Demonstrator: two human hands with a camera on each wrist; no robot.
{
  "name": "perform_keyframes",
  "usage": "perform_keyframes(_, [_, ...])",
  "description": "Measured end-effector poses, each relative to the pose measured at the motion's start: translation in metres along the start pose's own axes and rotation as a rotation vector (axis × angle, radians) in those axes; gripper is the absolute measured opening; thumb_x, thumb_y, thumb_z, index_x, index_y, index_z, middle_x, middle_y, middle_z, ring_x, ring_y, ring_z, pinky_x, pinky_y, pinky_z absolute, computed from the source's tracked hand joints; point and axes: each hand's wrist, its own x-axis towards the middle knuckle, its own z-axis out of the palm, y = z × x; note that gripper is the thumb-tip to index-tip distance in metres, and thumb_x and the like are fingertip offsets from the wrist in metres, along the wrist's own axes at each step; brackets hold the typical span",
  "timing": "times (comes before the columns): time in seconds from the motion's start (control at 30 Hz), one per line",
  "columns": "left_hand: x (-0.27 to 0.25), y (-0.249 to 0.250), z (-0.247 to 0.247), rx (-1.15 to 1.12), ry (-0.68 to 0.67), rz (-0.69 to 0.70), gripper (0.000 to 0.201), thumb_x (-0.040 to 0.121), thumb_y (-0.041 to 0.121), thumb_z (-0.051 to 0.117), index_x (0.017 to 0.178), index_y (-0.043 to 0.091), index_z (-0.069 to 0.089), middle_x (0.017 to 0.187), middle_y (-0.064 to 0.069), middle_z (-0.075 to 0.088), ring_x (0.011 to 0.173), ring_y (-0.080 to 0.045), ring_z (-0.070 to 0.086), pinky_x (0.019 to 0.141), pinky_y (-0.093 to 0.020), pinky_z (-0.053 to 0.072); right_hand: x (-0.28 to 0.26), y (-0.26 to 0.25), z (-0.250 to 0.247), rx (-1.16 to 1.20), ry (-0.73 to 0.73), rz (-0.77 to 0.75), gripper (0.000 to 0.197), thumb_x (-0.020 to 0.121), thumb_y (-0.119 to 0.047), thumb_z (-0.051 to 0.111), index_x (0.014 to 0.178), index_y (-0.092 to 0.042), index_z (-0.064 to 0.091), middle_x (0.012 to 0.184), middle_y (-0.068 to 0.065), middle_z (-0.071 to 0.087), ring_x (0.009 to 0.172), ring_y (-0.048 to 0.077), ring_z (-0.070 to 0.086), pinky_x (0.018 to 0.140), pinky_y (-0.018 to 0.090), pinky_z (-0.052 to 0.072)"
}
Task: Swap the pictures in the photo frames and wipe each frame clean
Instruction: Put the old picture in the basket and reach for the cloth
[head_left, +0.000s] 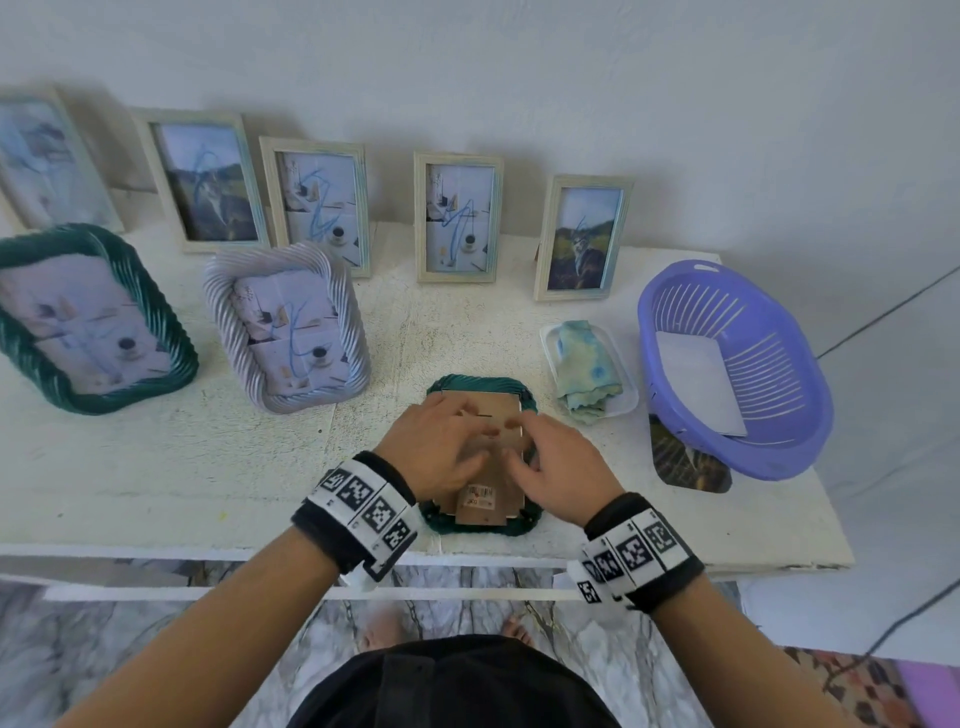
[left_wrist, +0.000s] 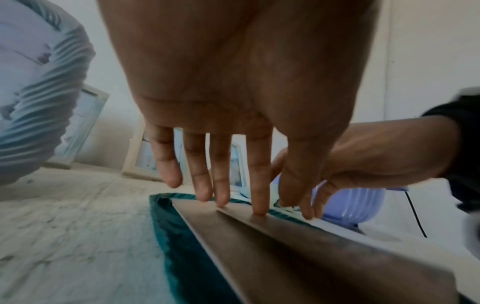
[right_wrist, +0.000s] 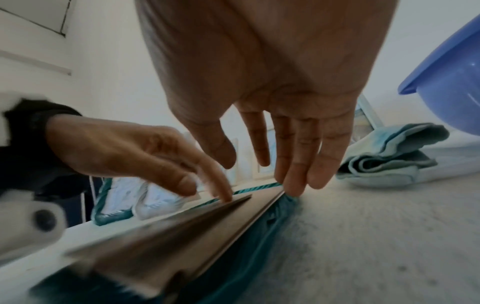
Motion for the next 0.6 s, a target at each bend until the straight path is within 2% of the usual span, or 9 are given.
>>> perform_keyframes(0.07, [0.004, 0.000, 0.002, 0.064, -0.044, -0.010, 0.037, 0.094, 0.044, 0.047, 0.129, 0.036, 0.056, 0.132, 0.003, 0.050, 0.116, -0.018, 0.048, 0.097, -0.039, 0.042, 0.013, 0.007, -0.005, -0.034, 0.036, 0.061, 0.042, 0.095, -0.034, 0.050, 0.133, -0.018, 0.049, 0.102, 0.002, 0.053, 0.088, 0.019, 0.055, 0.074, 0.031, 0.043])
perform_keyframes(0.13, [0.002, -0.001, 0.004, 0.105, -0.049, -0.004, 0.036, 0.095, 0.043, 0.046, 0.129, 0.036, 0.055, 0.133, 0.004, 0.050, 0.115, -0.017, 0.051, 0.095, -0.038, 0.042, 0.024, 0.013, -0.007, -0.091, 0.016, 0.117, 0.043, 0.095, -0.032, 0.049, 0.133, -0.012, 0.049, 0.109, 0.010, 0.052, 0.098, 0.027, 0.056, 0.081, 0.034, 0.046])
perform_keyframes(0.23, [0.001, -0.001, 0.005, 0.121, -0.045, 0.005, 0.036, 0.095, 0.043, 0.044, 0.130, 0.038, 0.052, 0.135, 0.005, 0.048, 0.115, -0.015, 0.053, 0.094, -0.039, 0.042, 0.034, 0.019, -0.007, -0.118, -0.071, 0.155, 0.033, 0.095, -0.030, 0.048, 0.117, -0.007, 0.056, 0.100, 0.010, 0.048, 0.093, 0.031, 0.056, 0.076, 0.033, 0.043])
perform_keyframes(0.3, [0.001, -0.001, 0.003, 0.121, -0.054, 0.005, 0.037, 0.095, 0.043, 0.043, 0.131, 0.040, 0.051, 0.137, 0.006, 0.047, 0.117, -0.014, 0.052, 0.096, -0.039, 0.040, 0.036, 0.022, -0.007, -0.083, -0.101, 0.159, 0.030, 0.095, -0.029, 0.048, 0.114, -0.007, 0.058, 0.096, 0.007, 0.046, 0.092, 0.029, 0.056, 0.076, 0.032, 0.042])
perform_keyframes(0.4, [0.001, -0.001, 0.002, 0.126, -0.056, 0.005, 0.037, 0.096, 0.044, 0.043, 0.131, 0.041, 0.050, 0.138, 0.007, 0.046, 0.119, -0.014, 0.052, 0.098, -0.038, 0.038, 0.038, 0.026, -0.012, 0.077, -0.115, 0.192, 0.041, 0.094, -0.021, 0.052, 0.134, -0.009, 0.053, 0.105, 0.006, 0.044, 0.099, 0.022, 0.053, 0.088, 0.029, 0.040])
perform_keyframes(0.47, [0.002, -0.001, 0.002, 0.131, -0.050, 0.010, 0.037, 0.096, 0.043, 0.042, 0.131, 0.041, 0.050, 0.138, 0.007, 0.046, 0.117, -0.014, 0.053, 0.097, -0.038, 0.039, 0.039, 0.029, -0.014, 0.172, -0.123, 0.224, 0.045, 0.094, -0.016, 0.052, 0.138, -0.010, 0.050, 0.110, 0.006, 0.043, 0.104, 0.021, 0.053, 0.093, 0.024, 0.036])
perform_keyframes(0.53, [0.002, -0.002, 0.003, 0.129, -0.043, 0.017, 0.037, 0.095, 0.042, 0.043, 0.131, 0.040, 0.049, 0.138, 0.006, 0.047, 0.116, -0.014, 0.054, 0.095, -0.037, 0.040, 0.040, 0.030, -0.015, 0.235, -0.139, 0.247, 0.044, 0.094, -0.014, 0.050, 0.138, -0.013, 0.050, 0.114, 0.008, 0.043, 0.108, 0.021, 0.052, 0.091, 0.020, 0.034])
perform_keyframes(0.6, [0.002, -0.002, 0.003, 0.125, -0.039, 0.025, 0.037, 0.095, 0.041, 0.043, 0.131, 0.040, 0.049, 0.137, 0.006, 0.047, 0.116, -0.015, 0.055, 0.094, -0.037, 0.041, 0.039, 0.030, -0.013, 0.274, -0.144, 0.259, 0.044, 0.095, -0.013, 0.048, 0.139, -0.014, 0.049, 0.117, 0.009, 0.042, 0.105, 0.016, 0.049, 0.087, 0.016, 0.031])
